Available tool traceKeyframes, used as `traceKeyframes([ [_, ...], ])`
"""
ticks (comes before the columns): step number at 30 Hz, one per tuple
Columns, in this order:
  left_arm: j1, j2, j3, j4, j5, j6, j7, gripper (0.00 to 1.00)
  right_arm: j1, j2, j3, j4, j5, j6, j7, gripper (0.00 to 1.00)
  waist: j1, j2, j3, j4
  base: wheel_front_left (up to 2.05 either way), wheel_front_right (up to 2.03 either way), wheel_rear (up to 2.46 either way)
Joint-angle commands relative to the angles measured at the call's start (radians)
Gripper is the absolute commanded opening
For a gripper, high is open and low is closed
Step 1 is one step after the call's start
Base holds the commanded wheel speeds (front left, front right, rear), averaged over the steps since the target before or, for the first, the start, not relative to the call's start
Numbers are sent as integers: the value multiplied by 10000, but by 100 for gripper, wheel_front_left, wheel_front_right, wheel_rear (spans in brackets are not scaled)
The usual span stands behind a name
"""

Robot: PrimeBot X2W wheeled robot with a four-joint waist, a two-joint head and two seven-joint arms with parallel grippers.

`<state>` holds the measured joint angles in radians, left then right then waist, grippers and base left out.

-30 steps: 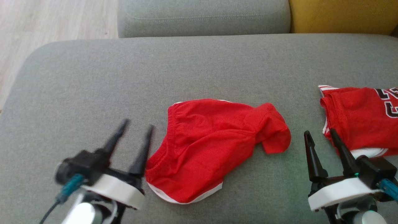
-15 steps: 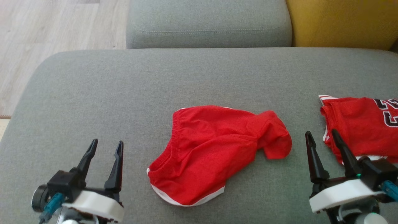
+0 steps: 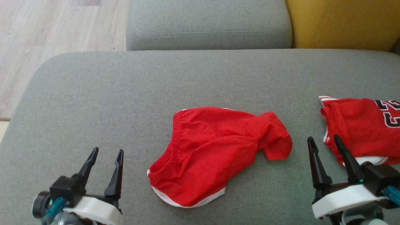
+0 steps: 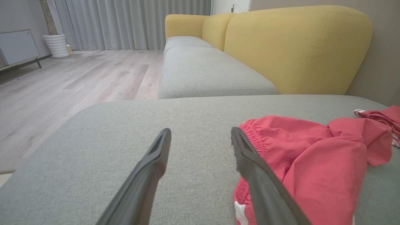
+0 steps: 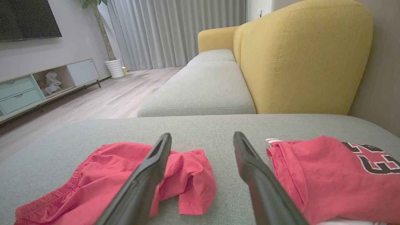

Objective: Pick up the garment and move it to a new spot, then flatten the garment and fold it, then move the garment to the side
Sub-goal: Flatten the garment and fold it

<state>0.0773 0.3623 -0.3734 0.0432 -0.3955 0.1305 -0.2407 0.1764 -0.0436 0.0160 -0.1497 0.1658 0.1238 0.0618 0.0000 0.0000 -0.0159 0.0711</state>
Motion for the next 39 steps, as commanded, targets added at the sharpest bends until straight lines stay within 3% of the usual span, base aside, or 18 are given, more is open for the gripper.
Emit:
traceKeyframes([
  [1, -460, 192, 422, -215, 108, -21, -151, 100, -236, -66, 172, -418, -67, 69, 15, 100, 0, 0, 5, -1, 0, 0, 0],
  [16, -645, 246, 212, -137, 318, -70, -147, 100, -223, -66, 192, -373, 0, 69, -8, 100, 0, 0, 48, 2, 0, 0, 0],
  [20, -1060, 211, -263, -11, 389, -526, 93, 100, -264, -66, 214, -397, 3, 69, 32, 100, 0, 0, 225, 63, 0, 0, 0],
  [28, -2165, -15, -1679, 1096, 325, -1979, 1374, 100, -618, -66, 465, -379, -61, 69, 57, 100, 0, 0, 904, -106, 0, 0, 0],
  [36, -2818, 50, -2300, 2507, -48, -2403, 2565, 100, -810, -66, 499, -223, 3, 69, -69, 100, 0, 0, 1260, -434, 0, 0, 0],
  [37, -2868, 49, -2305, 2552, -94, -2418, 2568, 68, -815, -66, 493, -203, 12, 69, -87, 100, 0, 0, 1272, -455, 0, 0, 0],
  [38, -2902, 57, -2329, 2580, -126, -2431, 2589, 15, -817, -66, 485, -185, 18, 69, -106, 100, 0, 0, 1281, -472, 0, 0, 0],
  [39, -2929, 64, -2352, 2562, -155, -2443, 2585, 0, -816, -66, 470, -167, 32, 69, -124, 100, 0, 0, 1288, -487, 0, 0, 0],
])
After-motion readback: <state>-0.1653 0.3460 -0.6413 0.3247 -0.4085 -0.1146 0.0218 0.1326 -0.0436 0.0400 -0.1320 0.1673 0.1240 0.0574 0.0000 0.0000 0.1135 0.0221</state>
